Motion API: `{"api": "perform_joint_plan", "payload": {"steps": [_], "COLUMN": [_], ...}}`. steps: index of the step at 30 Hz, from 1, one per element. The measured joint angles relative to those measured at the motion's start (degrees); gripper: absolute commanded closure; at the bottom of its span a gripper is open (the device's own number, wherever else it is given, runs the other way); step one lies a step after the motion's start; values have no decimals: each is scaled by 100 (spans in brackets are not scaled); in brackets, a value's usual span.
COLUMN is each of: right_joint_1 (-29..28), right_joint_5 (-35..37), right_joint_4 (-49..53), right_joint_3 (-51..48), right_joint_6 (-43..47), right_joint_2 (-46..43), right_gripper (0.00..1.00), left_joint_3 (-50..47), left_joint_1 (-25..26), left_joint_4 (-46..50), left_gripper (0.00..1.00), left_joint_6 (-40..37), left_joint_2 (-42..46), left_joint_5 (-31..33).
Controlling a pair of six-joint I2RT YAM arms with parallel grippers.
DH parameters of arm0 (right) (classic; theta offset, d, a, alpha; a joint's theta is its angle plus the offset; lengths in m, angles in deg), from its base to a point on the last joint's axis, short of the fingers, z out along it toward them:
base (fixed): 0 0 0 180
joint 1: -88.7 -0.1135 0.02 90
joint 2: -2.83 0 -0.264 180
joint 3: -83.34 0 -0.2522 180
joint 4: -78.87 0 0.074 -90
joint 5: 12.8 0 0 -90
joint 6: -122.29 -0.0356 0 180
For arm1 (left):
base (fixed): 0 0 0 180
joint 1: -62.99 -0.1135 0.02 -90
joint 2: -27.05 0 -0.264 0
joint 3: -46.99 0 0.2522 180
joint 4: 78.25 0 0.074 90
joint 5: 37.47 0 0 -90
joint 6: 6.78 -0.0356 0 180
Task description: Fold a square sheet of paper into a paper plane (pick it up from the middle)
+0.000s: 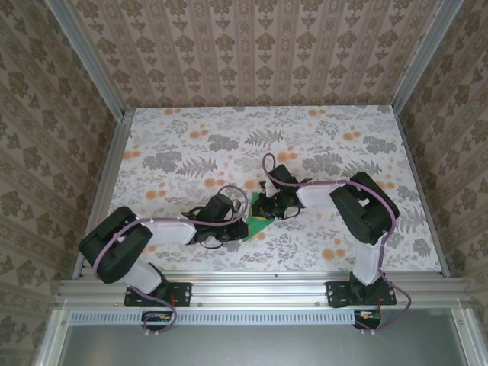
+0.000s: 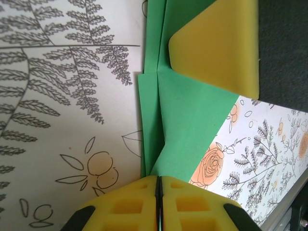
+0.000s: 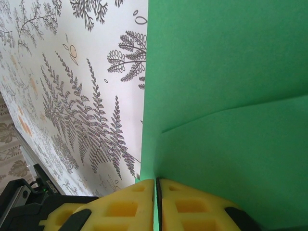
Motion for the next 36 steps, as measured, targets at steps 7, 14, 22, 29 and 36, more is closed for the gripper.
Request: {"api": "perform_joint_plan", "payload": {"steps": [7, 14, 22, 29, 36], "right_joint_1": [-2, -2, -7, -13, -28], "right_joint_5": [-2, -2, -4, -42, -85], "right_joint_4": [42, 55, 68, 92, 140], "right_joint_3": [11, 11, 11, 11, 11], "right_joint_6": [15, 17, 17, 17, 17], "right_joint_2": [0, 0, 0, 0, 0], "right_gripper": [87, 87, 87, 87, 87], "left_joint_3": [-81, -96, -118, -46, 61], "left_joint_1": [9, 11, 9, 28, 129], "left_joint_4": [11, 74, 116, 345, 857], "left_gripper": [85, 85, 92, 94, 94], "left_joint_6": [37, 35, -13, -90, -186], "left_joint_2": [63, 63, 50, 63, 162], "left_joint_5": [-247, -400, -472, -540, -520]}}
